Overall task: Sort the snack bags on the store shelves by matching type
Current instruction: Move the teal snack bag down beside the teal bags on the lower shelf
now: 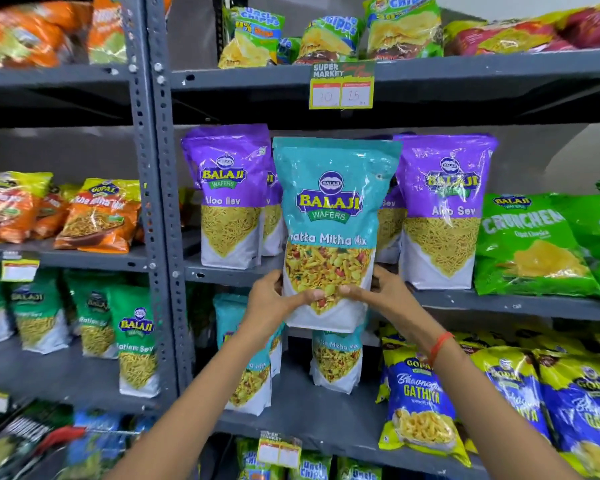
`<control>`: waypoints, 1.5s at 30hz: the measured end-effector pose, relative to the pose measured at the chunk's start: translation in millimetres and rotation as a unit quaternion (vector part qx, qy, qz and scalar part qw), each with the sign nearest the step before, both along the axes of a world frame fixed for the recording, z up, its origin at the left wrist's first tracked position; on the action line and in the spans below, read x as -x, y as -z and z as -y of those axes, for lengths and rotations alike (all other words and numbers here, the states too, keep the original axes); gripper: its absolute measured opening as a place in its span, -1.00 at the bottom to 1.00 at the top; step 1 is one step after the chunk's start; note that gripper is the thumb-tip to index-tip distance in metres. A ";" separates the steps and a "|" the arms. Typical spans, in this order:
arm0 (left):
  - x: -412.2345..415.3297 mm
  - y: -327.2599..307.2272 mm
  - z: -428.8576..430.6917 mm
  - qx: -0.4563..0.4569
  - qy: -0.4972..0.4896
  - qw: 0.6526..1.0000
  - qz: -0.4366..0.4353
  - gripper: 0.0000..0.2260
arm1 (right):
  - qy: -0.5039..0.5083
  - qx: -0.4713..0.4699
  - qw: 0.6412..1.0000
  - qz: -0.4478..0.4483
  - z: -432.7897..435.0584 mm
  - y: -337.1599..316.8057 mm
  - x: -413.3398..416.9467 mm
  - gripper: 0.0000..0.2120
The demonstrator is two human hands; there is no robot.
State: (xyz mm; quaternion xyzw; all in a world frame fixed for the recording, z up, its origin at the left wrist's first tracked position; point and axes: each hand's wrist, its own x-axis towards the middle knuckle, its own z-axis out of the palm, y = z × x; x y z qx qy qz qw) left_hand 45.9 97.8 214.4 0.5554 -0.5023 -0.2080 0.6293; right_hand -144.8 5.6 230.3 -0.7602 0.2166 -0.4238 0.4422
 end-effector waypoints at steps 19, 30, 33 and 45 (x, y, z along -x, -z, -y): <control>-11.0 185.2 44.9 -0.232 0.071 0.969 0.058 -0.48 | 0.046 -0.177 0.974 -0.137 41.5 196.7 8.1 -0.31; -13.9 250.3 103.5 -0.277 0.068 0.956 0.076 -0.45 | 0.083 -0.199 0.960 -0.177 92.9 261.5 -4.5 -0.33; -16.9 261.4 112.1 -0.264 0.058 0.959 0.083 -0.41 | 0.099 -0.209 0.954 -0.190 93.6 258.5 -8.6 -0.45; -19.3 260.3 115.0 -0.286 0.086 0.949 0.102 -0.31 | 0.128 -0.242 0.941 -0.200 92.4 266.3 -14.1 -0.40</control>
